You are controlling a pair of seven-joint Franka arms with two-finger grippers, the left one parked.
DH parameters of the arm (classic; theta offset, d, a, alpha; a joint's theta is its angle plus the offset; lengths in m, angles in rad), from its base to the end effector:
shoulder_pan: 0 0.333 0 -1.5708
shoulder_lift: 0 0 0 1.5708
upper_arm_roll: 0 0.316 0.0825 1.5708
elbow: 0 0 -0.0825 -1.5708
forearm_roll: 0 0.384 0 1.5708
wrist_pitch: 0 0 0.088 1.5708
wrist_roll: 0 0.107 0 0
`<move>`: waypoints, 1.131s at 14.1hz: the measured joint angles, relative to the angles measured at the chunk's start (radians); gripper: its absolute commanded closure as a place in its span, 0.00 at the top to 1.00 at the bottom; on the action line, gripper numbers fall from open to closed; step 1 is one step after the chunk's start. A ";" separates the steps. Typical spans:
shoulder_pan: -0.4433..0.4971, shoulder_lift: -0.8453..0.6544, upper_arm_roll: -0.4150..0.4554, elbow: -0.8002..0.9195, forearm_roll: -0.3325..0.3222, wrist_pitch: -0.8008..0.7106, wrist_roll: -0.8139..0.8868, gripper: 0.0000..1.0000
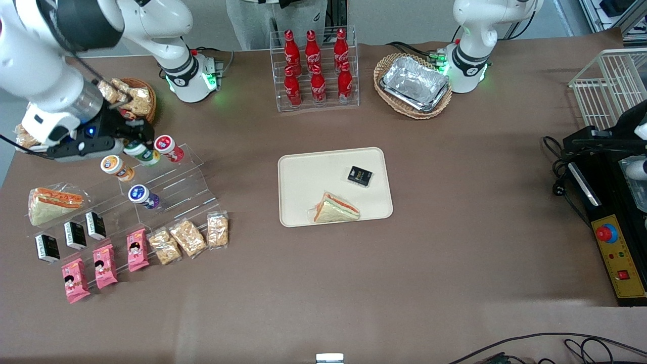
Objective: Place green gum on tray
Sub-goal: 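Lift the green-capped gum bottle up off the rack with the right gripper, then carry the held gum bottle over the cream tray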
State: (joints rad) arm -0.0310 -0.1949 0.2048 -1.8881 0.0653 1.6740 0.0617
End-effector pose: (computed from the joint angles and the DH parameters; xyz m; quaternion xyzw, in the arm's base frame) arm 0.4880 0.1002 0.5831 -0.9986 -0.0502 0.0129 0.0113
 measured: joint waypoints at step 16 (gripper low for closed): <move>0.142 0.572 0.488 -0.190 -0.351 0.676 0.934 0.00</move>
State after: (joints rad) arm 0.1110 0.3771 0.6931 -2.0784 -0.2854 2.3502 0.9962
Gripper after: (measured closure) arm 0.414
